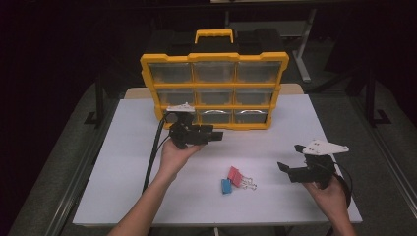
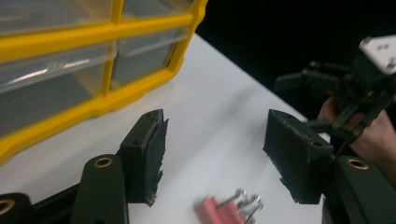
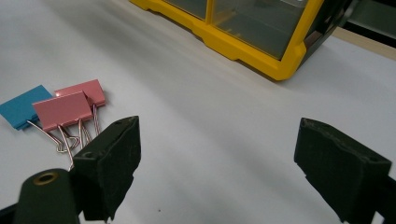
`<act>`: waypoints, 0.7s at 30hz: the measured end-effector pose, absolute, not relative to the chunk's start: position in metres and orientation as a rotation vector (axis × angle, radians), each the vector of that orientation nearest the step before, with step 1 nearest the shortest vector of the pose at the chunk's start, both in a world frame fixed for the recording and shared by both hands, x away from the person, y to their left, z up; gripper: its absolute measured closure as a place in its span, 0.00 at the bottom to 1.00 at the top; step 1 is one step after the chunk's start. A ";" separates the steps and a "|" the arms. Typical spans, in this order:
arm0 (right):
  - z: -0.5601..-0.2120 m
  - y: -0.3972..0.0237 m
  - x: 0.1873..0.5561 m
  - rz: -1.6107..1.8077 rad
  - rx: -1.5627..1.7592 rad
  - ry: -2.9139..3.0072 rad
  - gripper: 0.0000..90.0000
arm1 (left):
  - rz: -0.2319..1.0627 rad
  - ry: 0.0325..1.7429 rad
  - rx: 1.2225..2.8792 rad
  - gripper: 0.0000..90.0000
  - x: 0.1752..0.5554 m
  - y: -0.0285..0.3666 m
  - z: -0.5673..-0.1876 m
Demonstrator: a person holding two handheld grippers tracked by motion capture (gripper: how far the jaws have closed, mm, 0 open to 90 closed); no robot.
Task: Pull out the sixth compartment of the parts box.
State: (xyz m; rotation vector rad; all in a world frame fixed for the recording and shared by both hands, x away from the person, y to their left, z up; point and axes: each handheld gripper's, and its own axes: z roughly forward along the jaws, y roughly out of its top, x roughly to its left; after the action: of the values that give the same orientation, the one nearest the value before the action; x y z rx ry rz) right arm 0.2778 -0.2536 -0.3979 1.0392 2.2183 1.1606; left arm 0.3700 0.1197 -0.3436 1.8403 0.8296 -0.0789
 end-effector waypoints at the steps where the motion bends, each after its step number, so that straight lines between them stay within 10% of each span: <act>1: -0.398 -0.254 0.278 1.164 1.039 2.214 0.15 | -0.071 0.825 1.843 0.45 0.372 0.117 -0.344; 21: -0.397 -0.253 0.278 1.177 1.012 2.214 0.15 | -0.032 0.930 1.683 0.50 0.411 0.062 -0.335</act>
State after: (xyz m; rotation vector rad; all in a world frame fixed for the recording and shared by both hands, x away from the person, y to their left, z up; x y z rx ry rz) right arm 0.2780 -0.2535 -0.3973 1.0124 2.2138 1.1768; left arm 0.4114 0.0616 -0.3352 1.6832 0.9301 -0.0318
